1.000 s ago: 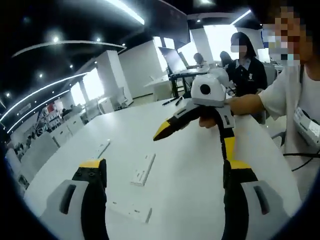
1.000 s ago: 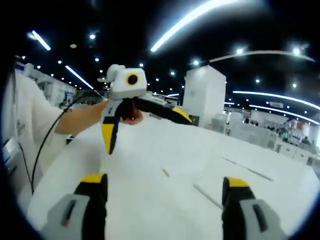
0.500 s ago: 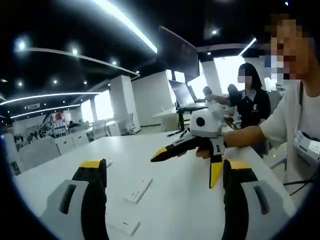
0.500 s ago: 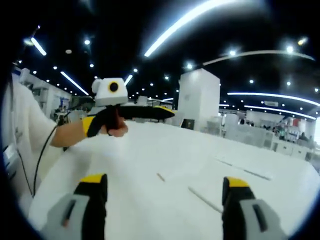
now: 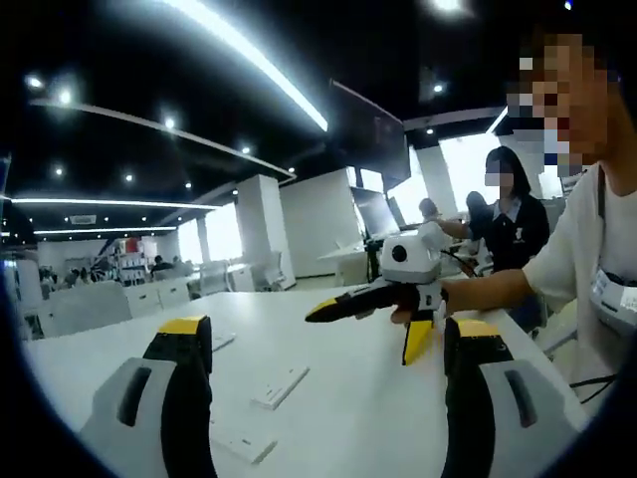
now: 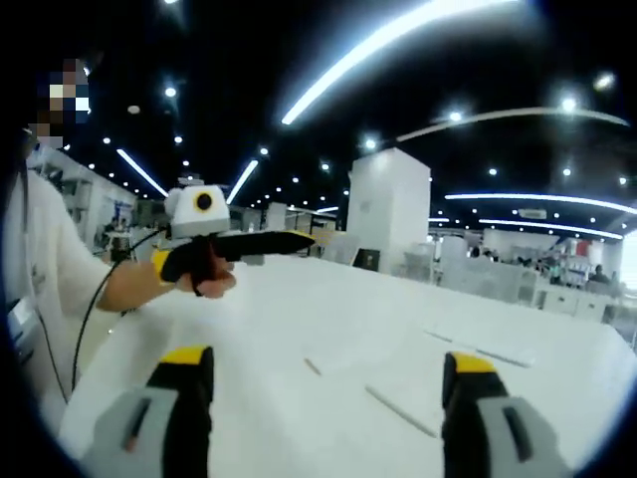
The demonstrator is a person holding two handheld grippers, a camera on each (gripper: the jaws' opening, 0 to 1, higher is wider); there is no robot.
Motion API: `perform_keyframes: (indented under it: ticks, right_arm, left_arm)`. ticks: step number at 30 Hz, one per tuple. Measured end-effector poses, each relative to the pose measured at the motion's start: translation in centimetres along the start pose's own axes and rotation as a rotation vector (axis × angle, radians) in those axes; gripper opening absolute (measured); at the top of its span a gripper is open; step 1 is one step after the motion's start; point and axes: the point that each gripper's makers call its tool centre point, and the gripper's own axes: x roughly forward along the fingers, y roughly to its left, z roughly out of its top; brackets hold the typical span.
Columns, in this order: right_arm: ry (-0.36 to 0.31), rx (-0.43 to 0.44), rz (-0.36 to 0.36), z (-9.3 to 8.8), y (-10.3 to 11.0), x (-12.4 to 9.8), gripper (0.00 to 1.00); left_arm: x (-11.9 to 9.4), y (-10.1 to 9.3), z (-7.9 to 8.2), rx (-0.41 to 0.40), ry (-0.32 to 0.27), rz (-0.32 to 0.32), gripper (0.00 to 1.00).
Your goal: Locate the socket holder cover, grip the socket holder cover, clip it into the socket holder slot.
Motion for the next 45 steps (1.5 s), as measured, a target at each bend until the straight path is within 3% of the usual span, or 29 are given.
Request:
perform_keyframes:
  ticks: [7, 10, 16, 28, 38, 45]
  right_arm:
    - [-0.005, 0.007, -0.002, -0.2, 0.0, 0.0, 0.95]
    - [-0.017, 0.01, 0.016, -0.1, 0.3, 0.2, 0.95]
    - [-0.007, 0.017, -0.003, -0.5, -0.5, 0.1, 0.95]
    - [-0.101, 0.025, -0.046, 1.6, -1.4, -0.9, 0.95]
    - [-0.139, 0.021, -0.058, 2.6, -1.4, -1.4, 0.95]
    - [-0.175, 0.069, -0.036, 3.3, -1.2, -1.7, 0.95]
  left_arm:
    - [-1.5, 1.2, -0.1, -0.017, -0.054, 0.071, 0.95]
    - [-2.1, 1.5, 0.5, -0.04, -0.116, 0.091, 0.95]
    - [-2.6, 2.0, 0.5, -0.055, -0.133, 0.119, 0.95]
    - [-2.2, 1.8, -0.9, -0.046, -0.082, 0.137, 0.95]
    - [-2.3, 1.5, -0.7, -0.031, -0.074, 0.139, 0.95]
    - [-2.4, 1.6, -0.7, -0.028, -0.067, 0.138, 0.95]
